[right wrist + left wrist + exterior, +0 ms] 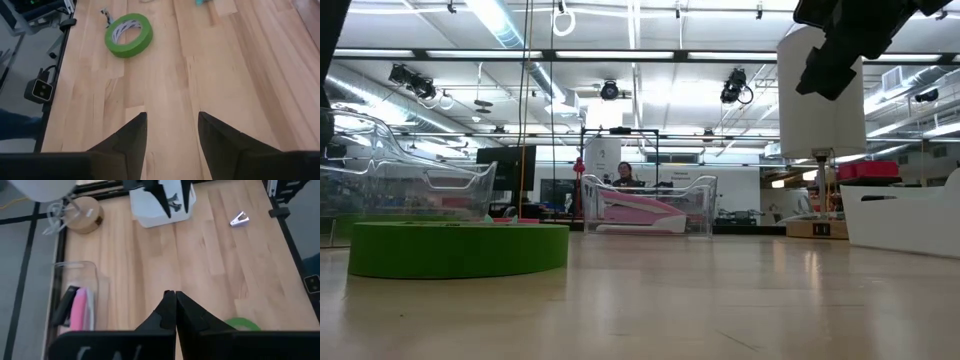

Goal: Pick and place Stapler, Stapler remover, tape
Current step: Put the purple staple remover into the white bin

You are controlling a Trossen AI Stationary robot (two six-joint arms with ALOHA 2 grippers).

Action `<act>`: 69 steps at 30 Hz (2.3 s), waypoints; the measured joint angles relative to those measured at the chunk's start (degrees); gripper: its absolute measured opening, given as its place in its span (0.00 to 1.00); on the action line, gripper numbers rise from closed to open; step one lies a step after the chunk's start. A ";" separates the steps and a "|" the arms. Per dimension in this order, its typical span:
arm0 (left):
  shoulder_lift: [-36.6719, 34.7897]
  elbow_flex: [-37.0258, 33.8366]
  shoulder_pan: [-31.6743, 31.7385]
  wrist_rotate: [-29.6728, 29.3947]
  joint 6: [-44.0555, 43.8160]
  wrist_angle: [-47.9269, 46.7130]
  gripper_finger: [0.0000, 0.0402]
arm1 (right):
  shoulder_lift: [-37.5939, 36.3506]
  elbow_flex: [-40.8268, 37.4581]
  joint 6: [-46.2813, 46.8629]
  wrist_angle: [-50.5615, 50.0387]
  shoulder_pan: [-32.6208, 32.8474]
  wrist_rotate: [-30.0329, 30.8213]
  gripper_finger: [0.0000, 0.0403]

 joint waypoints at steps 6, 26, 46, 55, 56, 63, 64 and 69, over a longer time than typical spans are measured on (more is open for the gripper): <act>-5.84 -0.07 2.70 2.13 -0.04 -3.19 0.00 | -0.01 0.00 0.16 0.06 0.02 0.01 0.44; -15.43 0.00 7.25 0.56 -1.70 2.35 0.00 | 0.00 0.00 0.16 1.80 0.02 0.23 0.44; -15.05 -1.33 8.08 2.13 -4.56 18.61 0.00 | 0.01 0.00 -0.05 2.27 0.04 1.72 0.44; -21.94 -26.91 5.69 1.03 -5.68 38.61 0.00 | 0.01 0.00 0.86 2.26 0.04 1.63 0.44; -23.21 -29.54 5.71 1.05 -5.79 40.54 0.00 | 0.01 0.00 1.34 2.24 0.04 1.60 0.44; -29.72 -44.34 5.66 4.49 -7.74 50.55 0.00 | -0.01 0.00 0.99 0.51 0.05 -1.85 0.44; -30.76 -46.09 5.60 5.06 -7.94 51.00 0.00 | -0.01 0.00 0.21 -0.01 0.17 -3.15 0.44; -33.88 -53.26 4.88 5.15 -9.73 52.87 0.02 | -0.01 0.00 -3.50 -3.58 2.85 -7.77 0.44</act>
